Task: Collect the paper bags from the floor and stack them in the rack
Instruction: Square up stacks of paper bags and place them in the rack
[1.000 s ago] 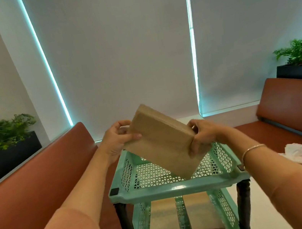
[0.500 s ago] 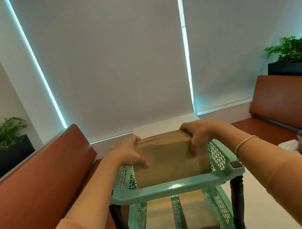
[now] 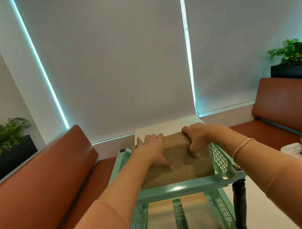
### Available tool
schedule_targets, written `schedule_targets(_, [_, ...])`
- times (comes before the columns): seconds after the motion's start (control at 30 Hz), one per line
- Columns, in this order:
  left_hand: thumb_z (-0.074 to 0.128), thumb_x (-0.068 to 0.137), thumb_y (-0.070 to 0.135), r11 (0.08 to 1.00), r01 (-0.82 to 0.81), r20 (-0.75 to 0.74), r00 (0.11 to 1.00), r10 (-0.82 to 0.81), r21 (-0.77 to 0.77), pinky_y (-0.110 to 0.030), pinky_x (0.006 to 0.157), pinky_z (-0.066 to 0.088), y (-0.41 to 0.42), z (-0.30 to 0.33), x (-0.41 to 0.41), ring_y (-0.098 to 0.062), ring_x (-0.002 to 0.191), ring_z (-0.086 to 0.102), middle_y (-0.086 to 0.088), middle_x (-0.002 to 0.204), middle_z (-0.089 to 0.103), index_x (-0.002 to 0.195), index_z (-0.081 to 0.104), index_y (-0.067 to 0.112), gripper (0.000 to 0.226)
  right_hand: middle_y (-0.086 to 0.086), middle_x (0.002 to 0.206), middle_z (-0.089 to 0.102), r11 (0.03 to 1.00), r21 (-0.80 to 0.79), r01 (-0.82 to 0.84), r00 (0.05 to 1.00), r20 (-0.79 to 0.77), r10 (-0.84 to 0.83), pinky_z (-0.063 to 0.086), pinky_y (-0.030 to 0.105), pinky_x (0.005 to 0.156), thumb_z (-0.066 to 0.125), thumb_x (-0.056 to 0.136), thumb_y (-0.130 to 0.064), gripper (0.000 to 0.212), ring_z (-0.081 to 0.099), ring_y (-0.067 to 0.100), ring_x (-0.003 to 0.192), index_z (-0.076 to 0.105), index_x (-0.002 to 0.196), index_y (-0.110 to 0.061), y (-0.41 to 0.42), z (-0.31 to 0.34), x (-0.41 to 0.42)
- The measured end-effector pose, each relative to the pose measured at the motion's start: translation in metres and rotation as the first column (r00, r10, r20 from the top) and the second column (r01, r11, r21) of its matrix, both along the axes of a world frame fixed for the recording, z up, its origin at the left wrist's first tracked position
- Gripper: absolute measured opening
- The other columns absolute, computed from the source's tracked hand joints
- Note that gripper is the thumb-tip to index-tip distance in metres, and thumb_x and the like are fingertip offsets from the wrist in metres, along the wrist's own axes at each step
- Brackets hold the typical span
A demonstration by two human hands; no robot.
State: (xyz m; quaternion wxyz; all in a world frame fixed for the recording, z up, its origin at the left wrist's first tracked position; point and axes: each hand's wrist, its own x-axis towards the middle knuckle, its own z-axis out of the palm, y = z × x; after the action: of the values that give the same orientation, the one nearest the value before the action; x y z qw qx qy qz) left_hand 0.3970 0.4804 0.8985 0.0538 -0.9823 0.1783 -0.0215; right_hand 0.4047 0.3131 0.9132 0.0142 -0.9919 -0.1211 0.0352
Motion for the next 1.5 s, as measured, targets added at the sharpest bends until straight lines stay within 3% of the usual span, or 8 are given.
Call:
schedule_targets(0.1, [0.073,0.072,0.052,1.000,0.015,0.015,1.000,-0.015,-0.009,-0.054,0.115,0.008,-0.002,-0.004,0.002,-0.027,0.138,0.024,-0.008,0.148,0.030,0.148,0.013,0.017,0.103,0.009,0.134,0.044,0.982,-0.190,-0.006,0.996,0.089,0.023,0.018,0.052,0.113,0.070,0.071,-0.029,0.079,0.035,0.028,0.130,0.031,0.139,-0.017,0.016,-0.005,-0.005])
schedule_targets(0.23, [0.072,0.075,0.048,1.000,0.023,0.000,1.000,-0.023,-0.014,-0.052,0.116,0.007,0.002,-0.006,0.002,-0.027,0.138,0.026,-0.007,0.149,0.030,0.149,0.011,0.018,0.100,0.007,0.149,0.029,0.988,-0.116,-0.102,0.991,0.075,0.111,0.011,0.050,0.116,0.070,0.075,-0.028,0.095,0.025,0.028,0.138,0.011,0.149,-0.020,0.025,-0.010,-0.010])
schedule_targets(0.57, [0.077,0.072,0.038,0.967,-0.011,-0.074,0.997,-0.008,-0.253,-0.037,0.091,0.047,0.045,-0.005,0.014,-0.020,0.107,0.055,-0.001,0.117,0.061,0.117,0.055,0.019,0.053,0.004,0.124,0.049,0.960,0.276,-0.052,0.997,-0.040,0.065,0.046,0.033,0.094,0.080,0.067,-0.015,0.081,0.048,0.021,0.112,0.036,0.135,-0.018,-0.022,-0.008,-0.008])
schedule_targets(0.77, [0.082,0.068,0.025,0.819,-0.099,-0.139,0.990,0.024,-0.565,-0.014,0.060,0.040,0.064,-0.011,0.008,-0.010,0.083,0.060,0.004,0.094,0.065,0.099,0.065,0.018,0.035,0.000,0.110,0.048,0.898,0.440,0.011,0.974,-0.207,0.090,0.047,0.023,0.077,0.073,0.071,-0.002,0.071,0.049,0.015,0.100,0.034,0.127,-0.021,-0.035,-0.006,-0.003])
schedule_targets(1.07, [0.076,0.067,-0.007,0.296,-0.406,-0.436,0.899,-0.040,-0.865,-0.024,0.070,0.054,0.070,-0.028,0.010,-0.021,0.091,0.065,-0.010,0.099,0.069,0.109,0.060,0.001,0.046,0.004,0.112,0.053,0.693,0.709,0.132,0.939,-0.313,0.143,0.053,0.034,0.083,0.076,0.057,0.003,0.077,0.051,0.025,0.107,0.041,0.121,-0.020,-0.051,-0.023,-0.005])
schedule_targets(1.2, [0.069,0.073,-0.011,0.266,-0.419,-0.455,0.886,-0.090,-0.868,-0.027,0.084,0.050,0.066,-0.033,0.010,-0.020,0.099,0.062,-0.009,0.110,0.066,0.119,0.055,0.007,0.051,-0.004,0.104,0.053,0.756,0.632,0.168,0.917,-0.381,0.115,0.046,0.026,0.077,0.067,0.069,0.017,0.073,0.049,0.023,0.109,0.037,0.123,-0.023,-0.046,-0.023,-0.006])
schedule_targets(1.4, [0.064,0.081,-0.006,0.355,-0.430,-0.477,0.878,-0.052,-0.830,-0.037,0.105,0.041,0.066,-0.040,0.008,-0.021,0.111,0.056,-0.006,0.115,0.063,0.111,0.059,0.014,0.037,0.006,0.117,0.055,0.790,0.595,0.149,0.953,-0.300,0.046,0.044,0.045,0.100,0.070,0.066,0.012,0.075,0.048,0.029,0.116,0.039,0.126,-0.020,-0.037,-0.027,0.000])
schedule_targets(1.5, [0.066,0.083,0.000,0.382,-0.409,-0.451,0.892,-0.023,-0.829,-0.040,0.104,0.043,0.067,-0.036,0.009,-0.022,0.110,0.057,-0.005,0.112,0.064,0.113,0.059,0.015,0.034,0.005,0.106,0.056,0.761,0.636,0.132,0.960,-0.274,0.063,0.050,0.035,0.085,0.067,0.072,0.011,0.060,0.053,0.022,0.103,0.044,0.119,-0.018,-0.037,-0.027,-0.003])
